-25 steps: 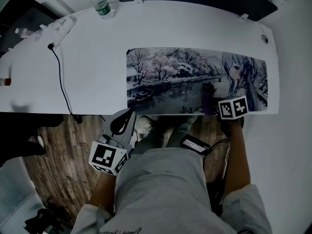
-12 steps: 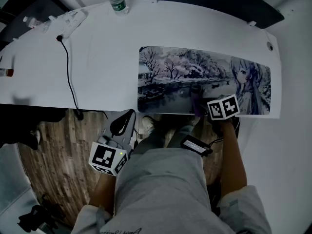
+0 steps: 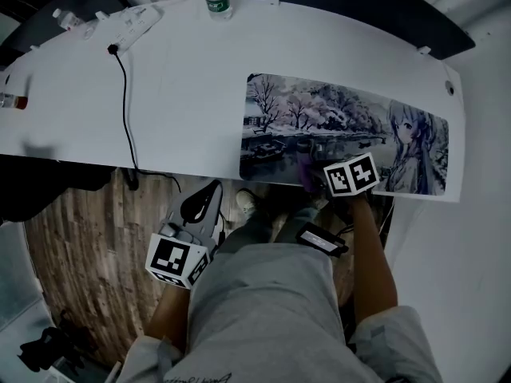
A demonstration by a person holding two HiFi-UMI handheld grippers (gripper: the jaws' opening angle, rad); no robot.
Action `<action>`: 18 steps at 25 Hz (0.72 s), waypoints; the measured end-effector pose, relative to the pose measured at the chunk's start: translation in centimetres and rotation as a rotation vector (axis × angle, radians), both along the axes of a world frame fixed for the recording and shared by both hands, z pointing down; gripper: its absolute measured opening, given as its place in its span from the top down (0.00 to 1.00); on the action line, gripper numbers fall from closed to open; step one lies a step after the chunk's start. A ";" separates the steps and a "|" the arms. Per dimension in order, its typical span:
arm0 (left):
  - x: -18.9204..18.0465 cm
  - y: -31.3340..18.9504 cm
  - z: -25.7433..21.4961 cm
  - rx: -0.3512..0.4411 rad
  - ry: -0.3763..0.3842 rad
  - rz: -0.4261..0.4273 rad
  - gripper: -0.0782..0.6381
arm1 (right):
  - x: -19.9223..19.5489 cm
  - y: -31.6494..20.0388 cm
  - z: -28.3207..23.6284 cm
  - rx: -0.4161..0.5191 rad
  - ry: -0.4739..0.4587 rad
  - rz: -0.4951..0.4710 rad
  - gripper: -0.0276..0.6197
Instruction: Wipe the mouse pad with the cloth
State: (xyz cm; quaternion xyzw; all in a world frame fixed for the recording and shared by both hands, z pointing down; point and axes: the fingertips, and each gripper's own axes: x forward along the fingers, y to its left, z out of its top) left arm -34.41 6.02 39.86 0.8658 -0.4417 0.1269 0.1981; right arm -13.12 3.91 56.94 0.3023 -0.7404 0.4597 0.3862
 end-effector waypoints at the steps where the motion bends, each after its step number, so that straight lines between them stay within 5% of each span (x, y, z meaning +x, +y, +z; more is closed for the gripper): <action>1: -0.3 0.1 0.1 0.001 0.001 -0.004 0.86 | -0.6 0.0 0.0 0.001 -0.002 -0.008 0.84; 18: -5.0 1.4 0.3 -0.015 0.001 -0.090 0.86 | -9.1 0.1 0.0 0.001 -0.046 -0.122 0.84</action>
